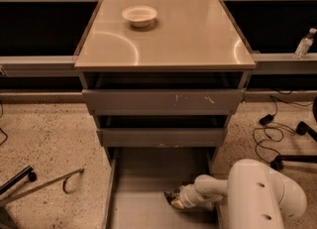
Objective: Pick rxbar chocolate from bottom drawer and place on counter
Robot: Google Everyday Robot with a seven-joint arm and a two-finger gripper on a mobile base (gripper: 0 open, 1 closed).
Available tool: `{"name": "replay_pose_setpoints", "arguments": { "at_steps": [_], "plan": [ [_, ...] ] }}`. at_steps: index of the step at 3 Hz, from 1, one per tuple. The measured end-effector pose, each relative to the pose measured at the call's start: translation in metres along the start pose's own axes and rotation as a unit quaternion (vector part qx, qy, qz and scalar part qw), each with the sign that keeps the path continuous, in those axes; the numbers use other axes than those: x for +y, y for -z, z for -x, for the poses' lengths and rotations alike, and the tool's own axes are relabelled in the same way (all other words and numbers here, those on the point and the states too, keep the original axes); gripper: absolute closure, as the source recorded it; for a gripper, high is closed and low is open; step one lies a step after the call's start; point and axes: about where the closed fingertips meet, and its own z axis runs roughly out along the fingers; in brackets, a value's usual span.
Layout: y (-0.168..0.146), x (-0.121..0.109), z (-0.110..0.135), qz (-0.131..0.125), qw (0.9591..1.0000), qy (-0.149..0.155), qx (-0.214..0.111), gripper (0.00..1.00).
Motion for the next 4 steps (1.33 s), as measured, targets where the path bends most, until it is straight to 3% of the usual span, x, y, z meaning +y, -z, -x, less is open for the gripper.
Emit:
{"name": "replay_pose_setpoints", "arguments": {
  "at_steps": [1, 3, 4],
  "plan": [
    [0.026, -0.009, 0.009, 0.009, 0.9997, -0.02, -0.01, 1.0],
    [0.137, -0.051, 0.08, 0.056, 0.9975, -0.009, -0.043, 1.0],
    [0.192, -0.047, 0.119, 0.097, 0.9931, 0.014, -0.063, 1.0]
  ]
}}
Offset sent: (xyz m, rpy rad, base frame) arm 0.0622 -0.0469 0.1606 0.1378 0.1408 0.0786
